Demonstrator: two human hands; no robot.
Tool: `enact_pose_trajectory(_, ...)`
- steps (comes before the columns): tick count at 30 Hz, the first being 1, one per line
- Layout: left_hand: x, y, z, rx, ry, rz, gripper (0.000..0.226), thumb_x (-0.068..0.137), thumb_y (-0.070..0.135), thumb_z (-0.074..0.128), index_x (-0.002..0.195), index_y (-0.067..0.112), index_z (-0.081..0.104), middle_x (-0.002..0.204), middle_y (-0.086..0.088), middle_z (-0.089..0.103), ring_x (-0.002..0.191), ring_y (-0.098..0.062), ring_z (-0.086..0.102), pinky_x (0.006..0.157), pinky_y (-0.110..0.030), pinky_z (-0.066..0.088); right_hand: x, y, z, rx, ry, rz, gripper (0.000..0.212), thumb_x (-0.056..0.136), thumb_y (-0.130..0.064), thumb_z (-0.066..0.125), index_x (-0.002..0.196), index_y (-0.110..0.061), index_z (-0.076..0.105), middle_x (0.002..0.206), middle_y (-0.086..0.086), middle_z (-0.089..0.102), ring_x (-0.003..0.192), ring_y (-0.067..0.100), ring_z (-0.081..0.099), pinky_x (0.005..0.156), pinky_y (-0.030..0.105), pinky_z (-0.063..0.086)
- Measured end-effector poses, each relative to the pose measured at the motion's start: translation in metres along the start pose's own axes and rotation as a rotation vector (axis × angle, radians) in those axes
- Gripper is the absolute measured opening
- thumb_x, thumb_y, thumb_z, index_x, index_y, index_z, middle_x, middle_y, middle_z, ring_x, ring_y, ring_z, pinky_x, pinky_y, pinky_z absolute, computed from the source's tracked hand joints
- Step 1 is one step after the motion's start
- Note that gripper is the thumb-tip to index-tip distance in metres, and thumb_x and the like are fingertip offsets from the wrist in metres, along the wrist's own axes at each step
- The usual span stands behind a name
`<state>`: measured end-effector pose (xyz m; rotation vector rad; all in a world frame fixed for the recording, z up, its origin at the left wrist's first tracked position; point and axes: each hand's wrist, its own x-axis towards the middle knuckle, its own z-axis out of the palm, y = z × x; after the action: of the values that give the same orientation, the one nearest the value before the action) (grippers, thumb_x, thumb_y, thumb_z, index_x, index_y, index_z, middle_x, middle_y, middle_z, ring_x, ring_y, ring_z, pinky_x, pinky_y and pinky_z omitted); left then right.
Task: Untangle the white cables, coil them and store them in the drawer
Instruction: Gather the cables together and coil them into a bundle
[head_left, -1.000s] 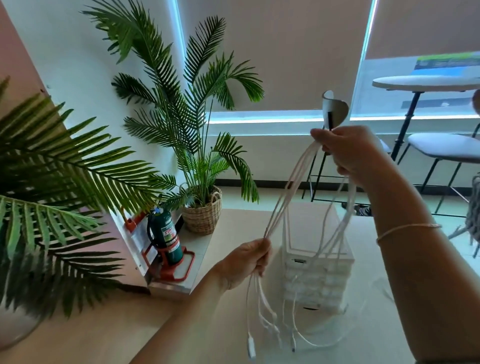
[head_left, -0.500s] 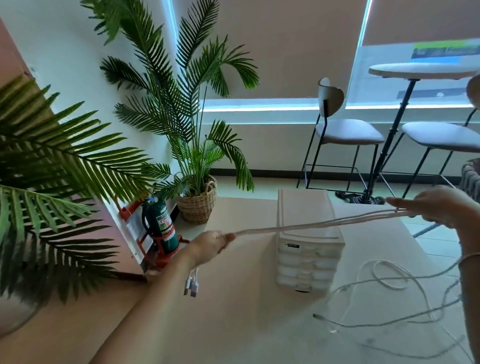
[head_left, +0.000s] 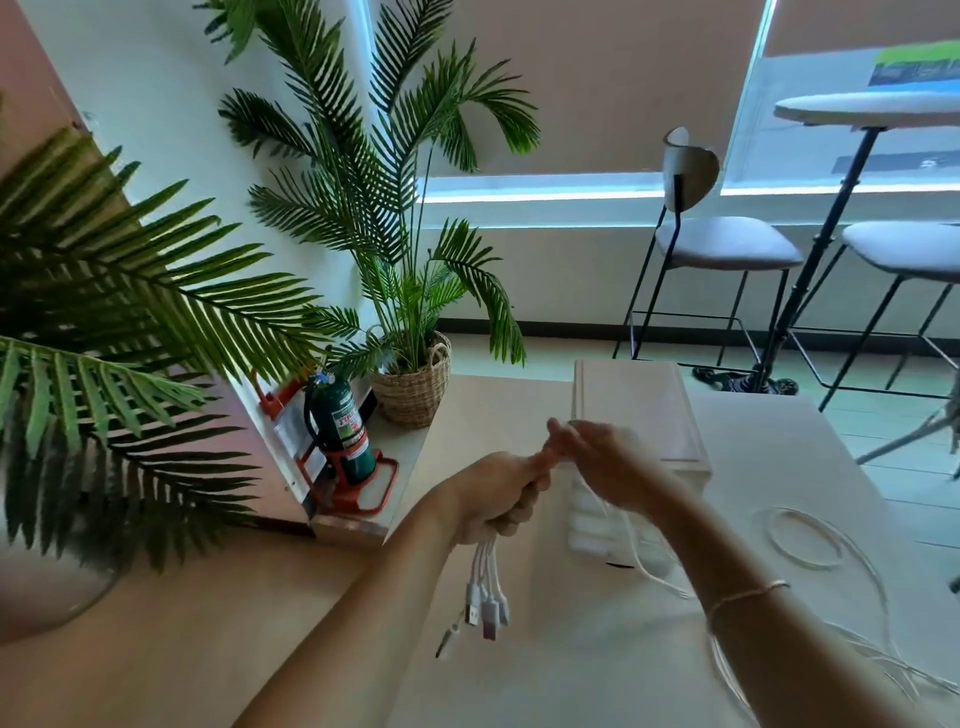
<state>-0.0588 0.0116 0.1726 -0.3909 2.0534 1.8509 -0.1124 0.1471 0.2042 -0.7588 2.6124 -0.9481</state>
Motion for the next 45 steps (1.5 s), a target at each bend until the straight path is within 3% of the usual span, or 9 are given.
enact_pose_trajectory(4, -0.006, -0.002, 0.002, -0.251, -0.082, 0.033, 0.041, 0.100, 0.041, 0.030, 0.069, 0.017, 0.043, 0.044, 0.012, 0.023, 0.035, -0.001, 0.019, 0.032, -0.013, 0.016, 0.010, -0.002, 0.021, 0.032, -0.009, -0.053, 0.054, 0.096, -0.049, 0.032, 0.071, -0.012, 0.063, 0.064, -0.003, 0.061, 0.068, 0.014, 0.056, 0.068, 0.027, 0.040)
enact_pose_trajectory(9, -0.017, -0.019, 0.003, -0.427, -0.220, 0.047, 0.030, 0.090, 0.042, 0.039, 0.074, 0.017, 0.046, 0.044, 0.012, 0.029, 0.038, -0.003, 0.028, 0.040, -0.014, 0.028, 0.039, 0.013, 0.011, -0.031, 0.244, 0.000, 0.059, 0.090, -0.054, 0.043, 0.047, -0.014, 0.042, 0.048, 0.000, 0.044, 0.049, 0.014, 0.041, 0.057, 0.027, 0.036)
enact_pose_trajectory(14, -0.017, -0.033, 0.007, -0.620, -0.238, 0.061, 0.027, 0.090, 0.035, 0.038, 0.074, 0.015, 0.044, 0.041, 0.009, 0.032, 0.040, -0.007, 0.044, 0.061, -0.028, 0.055, 0.054, 0.031, 0.008, -0.072, 0.326, 0.050, 0.056, 0.092, -0.052, 0.040, 0.052, -0.013, 0.044, 0.051, 0.000, 0.045, 0.052, 0.016, 0.043, 0.054, 0.027, 0.033)
enact_pose_trajectory(19, -0.007, -0.029, 0.002, -0.989, -0.036, 0.088, 0.029, 0.095, 0.029, 0.037, 0.074, 0.012, 0.046, 0.041, 0.004, 0.040, 0.039, -0.010, 0.051, 0.057, -0.028, 0.058, 0.035, 0.032, 0.025, -0.053, 0.391, -0.145, 0.023, 0.087, -0.039, 0.058, 0.099, -0.019, 0.055, 0.097, -0.005, 0.047, 0.097, 0.014, 0.044, 0.080, 0.023, 0.031)
enact_pose_trajectory(24, 0.007, -0.018, -0.003, -1.260, 0.193, 0.098, 0.031, 0.100, 0.013, 0.035, 0.070, 0.011, 0.044, 0.040, 0.000, 0.042, 0.034, -0.011, 0.049, 0.047, -0.028, 0.056, -0.015, 0.010, 0.028, 0.107, 0.206, -0.253, 0.044, 0.074, -0.040, 0.074, 0.048, -0.027, 0.041, 0.042, -0.011, 0.041, 0.042, 0.004, 0.040, 0.045, 0.014, 0.030)
enact_pose_trajectory(28, 0.011, -0.013, 0.003, -1.232, 0.208, 0.079, 0.031, 0.098, 0.013, 0.038, 0.068, 0.013, 0.044, 0.041, 0.001, 0.041, 0.035, -0.011, 0.049, 0.051, -0.025, 0.056, -0.042, -0.004, 0.044, -0.097, -0.015, -0.331, 0.032, 0.063, -0.056, 0.074, 0.076, -0.032, 0.058, 0.060, -0.013, 0.058, 0.055, 0.000, 0.048, 0.056, 0.016, 0.039)
enact_pose_trajectory(30, 0.012, -0.012, 0.004, -1.236, 0.216, 0.083, 0.031, 0.099, 0.014, 0.039, 0.069, 0.011, 0.047, 0.044, 0.000, 0.043, 0.036, -0.012, 0.050, 0.053, -0.027, 0.057, -0.044, -0.002, 0.054, -0.096, 0.059, -0.329, 0.033, 0.068, -0.048, 0.074, 0.091, -0.031, 0.058, 0.070, -0.009, 0.067, 0.057, 0.004, 0.055, 0.058, 0.019, 0.044)
enact_pose_trajectory(39, 0.006, -0.015, 0.007, -1.182, 0.232, 0.018, 0.029, 0.099, 0.018, 0.044, 0.078, 0.004, 0.058, 0.058, -0.008, 0.065, 0.044, -0.015, 0.062, 0.050, -0.030, 0.057, -0.041, 0.008, 0.069, -0.098, 0.587, -0.546, 0.006, 0.063, -0.019, 0.072, 0.066, -0.020, 0.067, 0.056, -0.010, 0.063, 0.044, 0.010, 0.051, 0.034, 0.014, 0.036)
enact_pose_trajectory(45, 0.001, -0.017, 0.010, -1.157, 0.142, 0.032, 0.030, 0.099, 0.018, 0.039, 0.077, 0.006, 0.056, 0.058, -0.007, 0.064, 0.049, -0.018, 0.064, 0.054, -0.030, 0.058, -0.041, 0.019, 0.076, -0.080, 0.668, -0.568, 0.011, 0.066, -0.018, 0.073, 0.073, -0.025, 0.068, 0.063, -0.006, 0.065, 0.040, 0.014, 0.053, 0.032, 0.016, 0.039)
